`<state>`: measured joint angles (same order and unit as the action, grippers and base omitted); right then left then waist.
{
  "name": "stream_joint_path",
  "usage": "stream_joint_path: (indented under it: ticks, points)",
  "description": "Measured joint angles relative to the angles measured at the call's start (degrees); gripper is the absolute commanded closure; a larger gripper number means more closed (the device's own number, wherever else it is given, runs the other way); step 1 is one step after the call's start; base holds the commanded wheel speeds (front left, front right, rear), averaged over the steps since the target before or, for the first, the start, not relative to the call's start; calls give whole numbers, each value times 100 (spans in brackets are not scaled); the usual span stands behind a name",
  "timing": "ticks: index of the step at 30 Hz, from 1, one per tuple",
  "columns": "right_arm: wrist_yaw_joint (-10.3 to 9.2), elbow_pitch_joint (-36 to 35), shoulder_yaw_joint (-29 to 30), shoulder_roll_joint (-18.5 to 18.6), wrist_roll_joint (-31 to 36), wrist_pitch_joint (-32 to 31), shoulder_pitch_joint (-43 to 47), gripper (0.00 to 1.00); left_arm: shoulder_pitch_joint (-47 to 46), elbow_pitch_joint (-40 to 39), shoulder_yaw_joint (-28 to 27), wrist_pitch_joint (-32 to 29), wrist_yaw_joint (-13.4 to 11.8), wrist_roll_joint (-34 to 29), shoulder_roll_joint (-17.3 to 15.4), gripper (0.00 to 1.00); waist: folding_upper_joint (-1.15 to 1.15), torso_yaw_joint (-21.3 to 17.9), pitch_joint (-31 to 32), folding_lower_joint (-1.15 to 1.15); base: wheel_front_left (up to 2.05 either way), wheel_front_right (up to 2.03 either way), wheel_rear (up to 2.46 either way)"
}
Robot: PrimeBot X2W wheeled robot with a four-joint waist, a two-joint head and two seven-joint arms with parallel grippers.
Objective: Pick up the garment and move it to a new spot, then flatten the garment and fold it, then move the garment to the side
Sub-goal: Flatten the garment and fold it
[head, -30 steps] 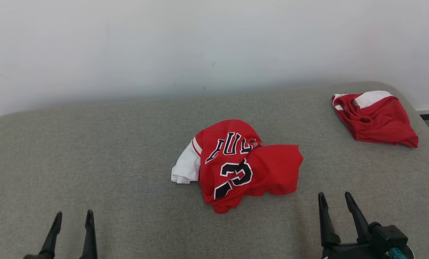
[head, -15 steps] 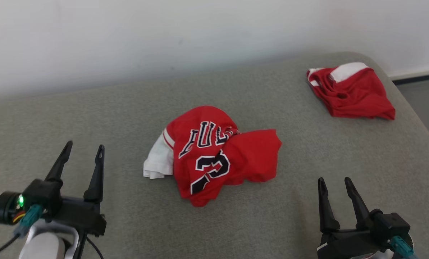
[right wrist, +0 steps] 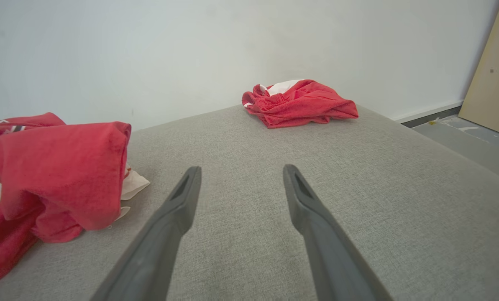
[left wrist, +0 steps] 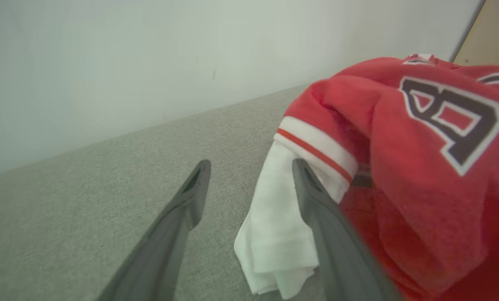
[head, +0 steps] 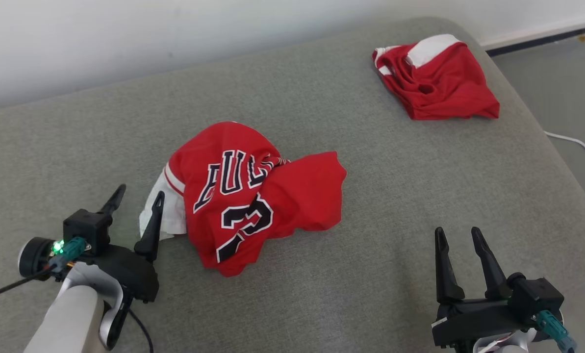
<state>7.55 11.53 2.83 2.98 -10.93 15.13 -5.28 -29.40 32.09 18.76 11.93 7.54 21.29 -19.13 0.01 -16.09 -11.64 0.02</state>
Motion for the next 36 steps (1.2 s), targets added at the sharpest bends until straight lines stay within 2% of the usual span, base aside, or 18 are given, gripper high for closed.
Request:
stream_joint_path:
  ticks: [9,10,11,12,18,23,28,36]
  points:
    - [0,-7,11,-1,-9,0,-64,0,-322,1120,539,-116,0,399,-5,0,0,-231,-200,-1,0,0,0]
    - [0,-8,12,0,-9,0,-64,0,-363,1229,583,-143,0,450,3,10,0,-235,-200,-1,0,0,0]
    - [0,-4,10,0,-9,0,-66,0,-394,1315,657,-140,0,480,8,63,0,-236,-195,-1,0,0,0]
    - [0,-7,9,-1,-8,0,-70,0,-434,1382,705,-115,0,544,25,100,0,-235,-189,-1,0,0,0]
    - [0,-16,86,-1,4,0,-73,0,-609,1666,950,134,0,708,81,100,0,-169,-103,-2,0,0,0]
    - [0,-24,175,-1,40,0,40,0,-683,1481,799,280,-73,726,113,100,0,33,34,-2,0,0,0]
    - [0,-11,210,0,44,0,127,0,-318,561,466,311,-330,630,66,100,0,365,196,-2,0,0,0]
    - [0,24,142,-3,26,0,237,0,1334,-940,231,311,-768,566,-53,100,0,1038,451,-2,0,0,0]
